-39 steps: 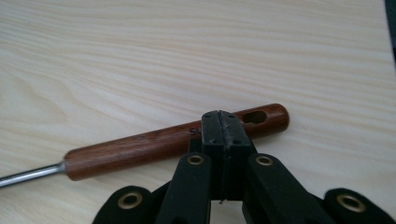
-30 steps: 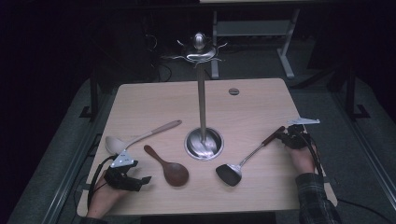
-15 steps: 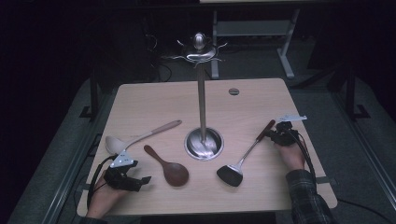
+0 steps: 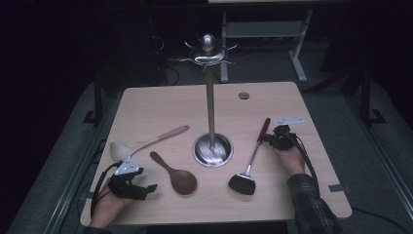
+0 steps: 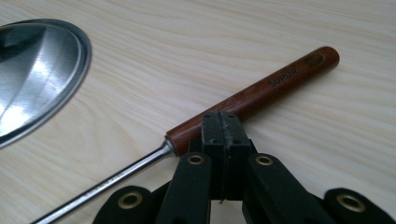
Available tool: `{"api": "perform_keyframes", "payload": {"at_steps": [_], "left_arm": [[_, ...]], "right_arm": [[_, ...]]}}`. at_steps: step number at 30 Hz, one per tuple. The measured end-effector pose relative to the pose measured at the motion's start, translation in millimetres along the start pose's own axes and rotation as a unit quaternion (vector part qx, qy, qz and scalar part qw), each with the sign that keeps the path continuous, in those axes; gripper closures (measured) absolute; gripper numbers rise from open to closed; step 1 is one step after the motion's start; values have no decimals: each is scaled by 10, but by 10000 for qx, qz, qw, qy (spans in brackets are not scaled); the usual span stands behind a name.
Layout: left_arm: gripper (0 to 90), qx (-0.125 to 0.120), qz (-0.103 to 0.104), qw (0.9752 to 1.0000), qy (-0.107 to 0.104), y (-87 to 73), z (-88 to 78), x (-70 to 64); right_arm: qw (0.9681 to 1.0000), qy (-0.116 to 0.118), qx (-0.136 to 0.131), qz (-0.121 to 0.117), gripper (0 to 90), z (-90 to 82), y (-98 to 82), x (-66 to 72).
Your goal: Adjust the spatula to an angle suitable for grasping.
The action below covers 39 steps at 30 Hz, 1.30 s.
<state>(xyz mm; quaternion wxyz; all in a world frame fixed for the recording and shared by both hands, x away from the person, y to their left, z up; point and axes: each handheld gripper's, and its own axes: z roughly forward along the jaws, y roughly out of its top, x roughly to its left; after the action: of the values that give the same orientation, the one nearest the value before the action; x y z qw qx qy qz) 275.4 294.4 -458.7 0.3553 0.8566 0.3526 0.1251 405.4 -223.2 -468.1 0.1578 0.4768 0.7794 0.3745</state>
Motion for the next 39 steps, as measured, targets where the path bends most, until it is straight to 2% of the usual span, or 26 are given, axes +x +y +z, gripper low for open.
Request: {"api": "perform_keyframes", "payload": {"at_steps": [6, 12, 22, 31, 36, 38, 39], "left_arm": [[137, 7, -21, 10000, -4, -3, -5, 3], [137, 17, -18, 10000, -7, -7, -4, 8], [137, 32, -21, 10000, -21, -6, 5, 0], [137, 42, -2, 10000, -30, -5, 10, -2], [137, 42, -30, 10000, -31, -8, 5, -2], [138, 49, -12, 10000, -18, -8, 2, 4], [137, 53, -10, 10000, -18, -9, -1, 7]], "right_arm": [[9997, 236, -41, -83, 899, 148, 79, 148], [9994, 341, -4, -82, 899, 212, 111, 222], [9980, 593, 49, -211, 899, 343, 164, 386], [9958, 768, 94, -495, 899, 413, 181, 512], [9958, 741, 132, -517, 899, 382, 195, 563], [9956, 762, 164, -525, 899, 318, 204, 579], [9954, 802, 198, -492, 899, 226, 213, 618]]}}
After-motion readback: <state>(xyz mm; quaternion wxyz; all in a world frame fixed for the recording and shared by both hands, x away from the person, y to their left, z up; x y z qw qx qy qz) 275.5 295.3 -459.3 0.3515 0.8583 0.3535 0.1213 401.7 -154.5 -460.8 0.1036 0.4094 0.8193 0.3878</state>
